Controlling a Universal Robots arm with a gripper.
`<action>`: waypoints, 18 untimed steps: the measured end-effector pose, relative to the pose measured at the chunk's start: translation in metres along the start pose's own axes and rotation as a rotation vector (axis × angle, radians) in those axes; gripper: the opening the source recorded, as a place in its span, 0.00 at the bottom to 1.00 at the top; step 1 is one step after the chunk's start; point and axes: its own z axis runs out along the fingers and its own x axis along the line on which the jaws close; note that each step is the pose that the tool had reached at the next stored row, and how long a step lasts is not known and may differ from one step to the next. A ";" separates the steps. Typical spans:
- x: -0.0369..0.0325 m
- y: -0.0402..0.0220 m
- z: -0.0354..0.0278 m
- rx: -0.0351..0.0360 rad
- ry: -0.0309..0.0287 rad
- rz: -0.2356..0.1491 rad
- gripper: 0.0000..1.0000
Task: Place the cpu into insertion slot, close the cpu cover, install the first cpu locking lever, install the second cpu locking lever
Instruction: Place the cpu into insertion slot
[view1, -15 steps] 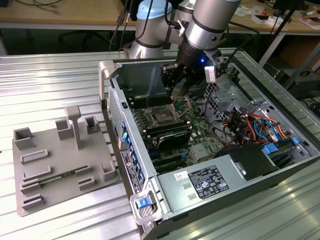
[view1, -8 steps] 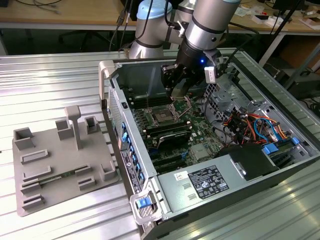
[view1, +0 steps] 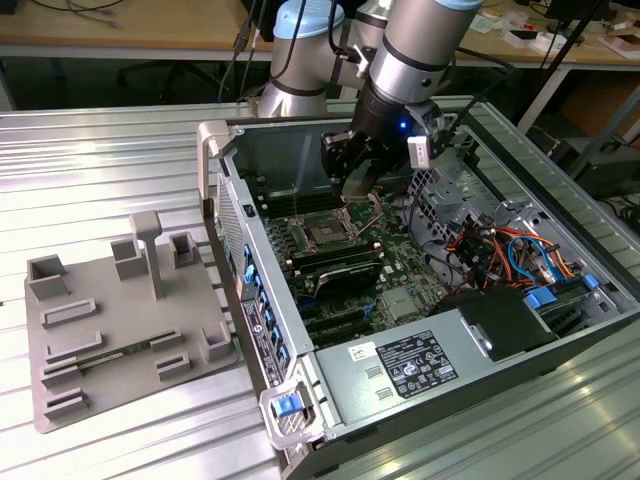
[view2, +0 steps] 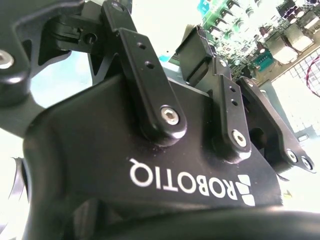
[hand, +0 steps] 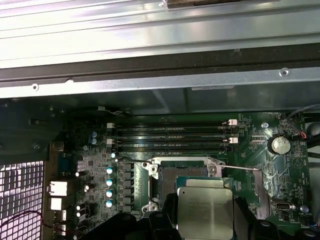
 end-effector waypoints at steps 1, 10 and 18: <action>0.0000 -0.0001 0.0009 0.0000 0.0000 0.000 0.55; 0.0000 -0.0002 0.0023 0.0001 0.0000 0.000 0.55; -0.0001 -0.0005 0.0060 0.0000 0.0000 0.000 0.55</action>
